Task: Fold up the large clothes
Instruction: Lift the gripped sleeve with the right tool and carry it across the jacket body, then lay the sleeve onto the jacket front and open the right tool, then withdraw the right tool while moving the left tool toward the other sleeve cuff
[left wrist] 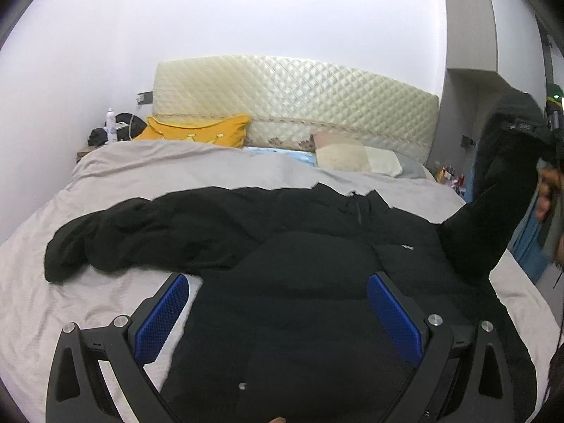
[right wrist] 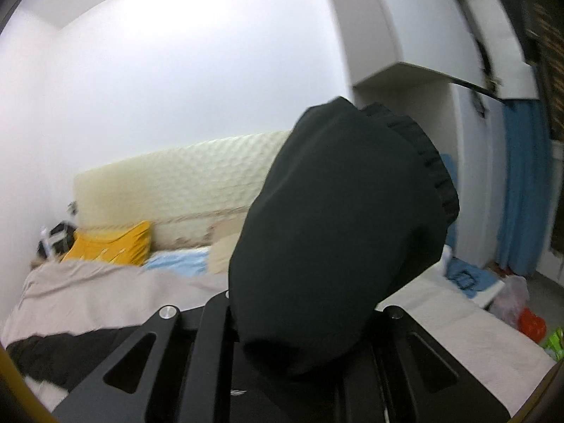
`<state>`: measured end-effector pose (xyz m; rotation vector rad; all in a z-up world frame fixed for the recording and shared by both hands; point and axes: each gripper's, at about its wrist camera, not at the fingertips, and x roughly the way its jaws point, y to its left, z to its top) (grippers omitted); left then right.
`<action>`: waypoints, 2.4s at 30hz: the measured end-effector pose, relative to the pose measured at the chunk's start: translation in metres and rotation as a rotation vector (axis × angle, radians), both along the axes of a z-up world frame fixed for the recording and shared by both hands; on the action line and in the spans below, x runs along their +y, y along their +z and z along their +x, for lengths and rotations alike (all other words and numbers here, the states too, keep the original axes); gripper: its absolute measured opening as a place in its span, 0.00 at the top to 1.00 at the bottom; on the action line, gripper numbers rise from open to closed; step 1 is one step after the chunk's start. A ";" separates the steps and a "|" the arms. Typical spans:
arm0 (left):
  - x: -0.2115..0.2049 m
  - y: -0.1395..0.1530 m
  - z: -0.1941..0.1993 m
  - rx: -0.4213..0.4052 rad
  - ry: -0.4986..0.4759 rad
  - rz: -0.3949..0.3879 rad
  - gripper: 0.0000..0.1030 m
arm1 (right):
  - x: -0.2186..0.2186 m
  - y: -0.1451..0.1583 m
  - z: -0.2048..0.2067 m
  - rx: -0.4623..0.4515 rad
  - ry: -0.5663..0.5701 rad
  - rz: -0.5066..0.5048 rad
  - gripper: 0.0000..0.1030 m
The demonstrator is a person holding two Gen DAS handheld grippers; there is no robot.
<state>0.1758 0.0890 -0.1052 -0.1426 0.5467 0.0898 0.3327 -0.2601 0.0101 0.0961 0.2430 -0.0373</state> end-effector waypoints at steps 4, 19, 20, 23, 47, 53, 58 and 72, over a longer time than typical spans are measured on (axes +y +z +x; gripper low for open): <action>0.024 0.004 -0.008 -0.015 0.008 -0.029 0.01 | 0.081 -0.016 0.000 0.051 0.101 -0.075 0.88; 0.066 -0.006 -0.019 -0.032 -0.027 -0.161 0.01 | 0.271 -0.179 -0.018 0.345 0.342 -0.420 0.88; 0.067 -0.006 -0.019 -0.035 -0.028 -0.162 0.01 | 0.275 -0.190 -0.020 0.363 0.350 -0.430 0.88; 0.065 -0.005 -0.022 -0.038 -0.033 -0.157 0.01 | 0.268 -0.213 -0.024 0.396 0.363 -0.392 0.88; 0.050 -0.004 -0.020 -0.006 -0.051 -0.112 0.01 | 0.236 -0.179 -0.056 0.418 0.413 -0.160 0.24; 0.034 0.001 -0.031 -0.019 -0.065 -0.076 0.01 | 0.190 -0.151 -0.087 0.348 0.358 -0.103 0.25; 0.019 -0.005 -0.035 0.008 -0.070 -0.059 0.01 | 0.155 -0.133 -0.113 0.299 0.316 -0.066 0.25; 0.012 -0.007 -0.052 0.019 -0.064 -0.040 0.00 | 0.091 -0.105 -0.191 0.219 0.295 0.039 0.24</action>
